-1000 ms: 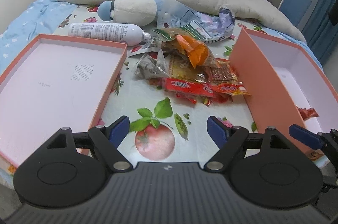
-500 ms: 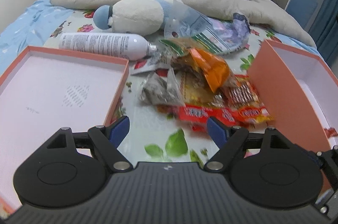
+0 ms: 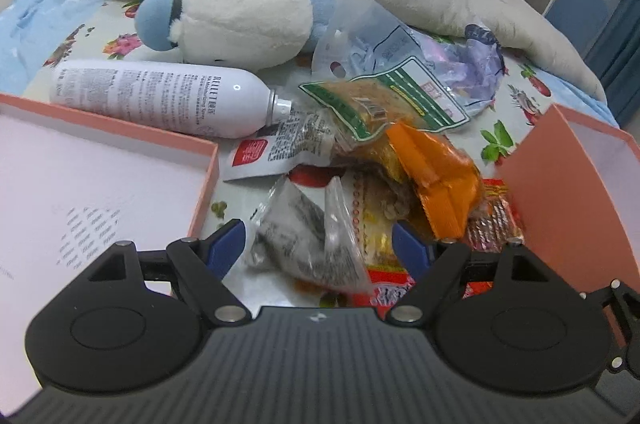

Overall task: Organize snacks
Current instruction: 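Grasp the clear nut bag with left tool while right tool grasps meat-strip pack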

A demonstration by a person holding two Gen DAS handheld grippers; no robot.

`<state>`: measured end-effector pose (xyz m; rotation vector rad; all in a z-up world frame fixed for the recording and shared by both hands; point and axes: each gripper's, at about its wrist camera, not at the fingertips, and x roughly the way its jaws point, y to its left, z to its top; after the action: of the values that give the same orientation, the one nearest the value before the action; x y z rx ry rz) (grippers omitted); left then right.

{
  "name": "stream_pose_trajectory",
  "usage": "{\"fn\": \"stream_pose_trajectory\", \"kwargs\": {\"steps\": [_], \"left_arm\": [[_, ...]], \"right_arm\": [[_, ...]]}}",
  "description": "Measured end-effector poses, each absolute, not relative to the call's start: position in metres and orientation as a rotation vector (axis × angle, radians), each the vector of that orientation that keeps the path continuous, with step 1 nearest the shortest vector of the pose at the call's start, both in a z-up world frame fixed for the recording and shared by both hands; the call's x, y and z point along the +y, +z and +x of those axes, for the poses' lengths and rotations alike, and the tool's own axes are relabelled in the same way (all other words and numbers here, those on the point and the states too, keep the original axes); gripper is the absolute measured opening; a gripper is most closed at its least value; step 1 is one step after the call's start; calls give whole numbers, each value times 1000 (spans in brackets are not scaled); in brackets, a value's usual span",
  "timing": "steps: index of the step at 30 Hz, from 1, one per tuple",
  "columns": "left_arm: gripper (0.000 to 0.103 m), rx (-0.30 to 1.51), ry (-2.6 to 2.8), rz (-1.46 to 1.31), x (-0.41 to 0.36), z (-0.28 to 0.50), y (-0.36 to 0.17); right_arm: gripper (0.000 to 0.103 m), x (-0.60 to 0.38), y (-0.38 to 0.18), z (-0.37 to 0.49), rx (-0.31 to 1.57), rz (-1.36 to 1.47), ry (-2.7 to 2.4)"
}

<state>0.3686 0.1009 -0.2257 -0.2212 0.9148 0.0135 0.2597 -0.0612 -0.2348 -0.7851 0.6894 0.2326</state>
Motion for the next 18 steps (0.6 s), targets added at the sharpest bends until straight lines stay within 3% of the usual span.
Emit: {"fn": "stream_pose_trajectory", "kwargs": {"steps": [4, 6, 7, 8, 14, 18], "left_arm": [[83, 951, 12, -185, 98, 380, -234], [82, 971, 4, -177, 98, 383, -239], [81, 974, 1, -168, 97, 385, -241], [76, 981, 1, -162, 96, 385, -243], [69, 985, 13, -140, 93, 384, -248], [67, 976, 21, -126, 89, 379, -246]], "right_arm": [[46, -56, -243, 271, 700, -804, 244], [34, -56, -243, 275, 706, -793, 247], [23, -57, -244, 276, 717, -780, 251], [15, -58, -244, 277, 728, -769, 256], [4, -61, -239, 274, 725, -747, 271], [2, -68, -234, 270, 721, -718, 281]]}}
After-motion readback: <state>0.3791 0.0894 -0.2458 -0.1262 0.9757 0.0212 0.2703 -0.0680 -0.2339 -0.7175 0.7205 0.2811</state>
